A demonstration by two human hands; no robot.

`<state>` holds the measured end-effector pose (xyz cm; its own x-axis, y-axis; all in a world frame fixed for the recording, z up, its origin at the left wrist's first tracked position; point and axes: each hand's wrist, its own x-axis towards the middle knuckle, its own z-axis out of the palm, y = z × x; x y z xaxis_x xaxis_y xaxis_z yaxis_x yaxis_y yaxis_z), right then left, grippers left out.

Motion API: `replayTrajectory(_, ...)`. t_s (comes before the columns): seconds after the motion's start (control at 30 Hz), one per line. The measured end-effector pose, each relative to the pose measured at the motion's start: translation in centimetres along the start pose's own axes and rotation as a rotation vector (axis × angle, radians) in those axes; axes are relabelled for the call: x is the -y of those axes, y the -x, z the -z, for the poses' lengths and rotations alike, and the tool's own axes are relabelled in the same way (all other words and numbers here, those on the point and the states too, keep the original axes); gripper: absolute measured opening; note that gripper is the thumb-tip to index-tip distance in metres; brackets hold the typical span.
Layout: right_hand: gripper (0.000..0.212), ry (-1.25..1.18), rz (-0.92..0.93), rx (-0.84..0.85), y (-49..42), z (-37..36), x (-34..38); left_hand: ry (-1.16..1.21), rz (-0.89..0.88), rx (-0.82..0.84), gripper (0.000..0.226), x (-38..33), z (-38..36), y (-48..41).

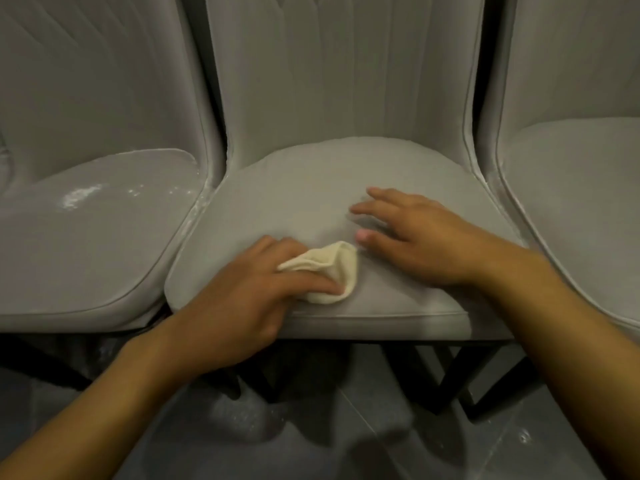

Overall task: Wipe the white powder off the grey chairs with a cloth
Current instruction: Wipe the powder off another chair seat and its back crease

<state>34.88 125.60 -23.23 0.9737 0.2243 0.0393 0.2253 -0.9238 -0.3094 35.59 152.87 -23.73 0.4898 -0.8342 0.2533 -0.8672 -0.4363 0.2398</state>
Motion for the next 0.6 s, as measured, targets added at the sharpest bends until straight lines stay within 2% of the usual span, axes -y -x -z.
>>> replayTrajectory(0.1, 0.061, 0.115, -0.011, 0.038, -0.5, -1.8, 0.5, -0.077, -0.043, 0.016, 0.053, -0.8, -0.5, -0.7)
replayTrajectory(0.27, 0.068, 0.117, -0.024, 0.053, -0.1, -1.6, 0.5, -0.117, 0.02, 0.03, 0.059, 2.3, 1.2, 3.4)
replayTrajectory(0.47, 0.068, 0.143, -0.039, 0.061, -0.1, -1.4, 0.9, -0.063, 0.219, -0.003, 0.048, 5.3, 4.2, 7.0)
replayTrajectory(0.6, 0.067, 0.138, -0.036, 0.052, -0.2, -1.6, 0.9, -0.018, 0.116, -0.036, 0.052, 3.3, 2.2, 3.9)
